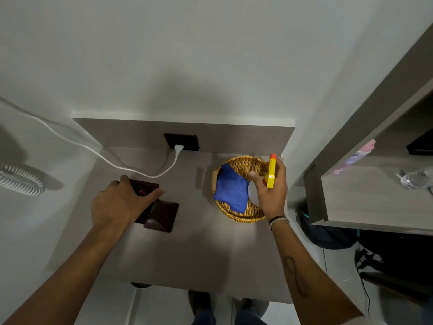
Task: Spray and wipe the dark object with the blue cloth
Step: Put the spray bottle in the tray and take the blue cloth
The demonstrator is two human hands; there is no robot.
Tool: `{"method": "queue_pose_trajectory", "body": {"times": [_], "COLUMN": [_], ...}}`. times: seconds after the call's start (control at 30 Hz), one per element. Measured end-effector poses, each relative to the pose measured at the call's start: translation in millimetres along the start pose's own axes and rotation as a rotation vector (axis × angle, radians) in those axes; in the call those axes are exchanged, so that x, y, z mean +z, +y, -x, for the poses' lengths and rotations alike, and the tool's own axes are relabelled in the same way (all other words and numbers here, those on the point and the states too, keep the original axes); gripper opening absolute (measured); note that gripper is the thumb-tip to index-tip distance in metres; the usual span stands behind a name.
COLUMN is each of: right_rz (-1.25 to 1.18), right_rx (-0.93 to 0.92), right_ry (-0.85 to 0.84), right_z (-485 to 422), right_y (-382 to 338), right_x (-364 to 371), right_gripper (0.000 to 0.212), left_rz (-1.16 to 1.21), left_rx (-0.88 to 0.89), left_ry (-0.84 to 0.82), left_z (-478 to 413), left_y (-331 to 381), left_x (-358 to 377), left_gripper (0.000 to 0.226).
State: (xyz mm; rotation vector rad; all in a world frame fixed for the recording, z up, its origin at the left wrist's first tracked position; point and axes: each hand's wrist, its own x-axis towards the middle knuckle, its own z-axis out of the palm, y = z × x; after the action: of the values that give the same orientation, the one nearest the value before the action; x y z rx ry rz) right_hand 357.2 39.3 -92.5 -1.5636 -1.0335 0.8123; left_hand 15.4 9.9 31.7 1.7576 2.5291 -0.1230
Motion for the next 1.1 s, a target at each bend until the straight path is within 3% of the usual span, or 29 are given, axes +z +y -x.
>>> {"method": "queue_pose_trajectory", "body": {"times": [0.1, 0.17, 0.27, 0.3, 0.37, 0.43, 0.53, 0.67, 1.1], "right_rz": [0.008, 0.107, 0.288, 0.403, 0.689, 0.885, 1.085, 1.167, 1.299], "right_rx": [0.132, 0.082, -0.224, -0.328, -0.467, -0.425, -0.322, -0.214, -0.21], "right_ry": [0.163, 0.262, 0.02, -0.102, -0.29, -0.438, -0.622, -0.769, -0.676], "right_z": [42, 83, 120, 117, 92, 63, 24, 6, 8], "right_y": [5, 10, 17, 18, 20, 11, 11, 17, 38], "right_x": [2, 10, 27, 35, 51, 65, 76, 83, 96], "right_gripper": [0.082, 0.06, 0.021, 0.019, 0.046, 0.075, 0.083, 0.098, 0.071], "left_rz": [-0.001, -0.014, -0.011, 0.002, 0.039, 0.084, 0.127, 0.137, 0.164], "left_rx": [0.001, 0.002, 0.015, 0.018, 0.043, 0.117, 0.318, 0.476, 0.461], "left_ry": [-0.003, 0.001, 0.047, 0.067, 0.087, 0.067, 0.087, 0.036, -0.045], "left_z": [0, -1, -2, -2, -1, 1, 4, 7, 6], "left_y": [-1, -2, -5, -7, -11, -18, -30, -43, -47], "left_x": [3, 6, 12, 14, 19, 24, 31, 39, 47], "left_gripper": [0.105, 0.106, 0.107, 0.107, 0.109, 0.109, 0.099, 0.097, 0.1]}}
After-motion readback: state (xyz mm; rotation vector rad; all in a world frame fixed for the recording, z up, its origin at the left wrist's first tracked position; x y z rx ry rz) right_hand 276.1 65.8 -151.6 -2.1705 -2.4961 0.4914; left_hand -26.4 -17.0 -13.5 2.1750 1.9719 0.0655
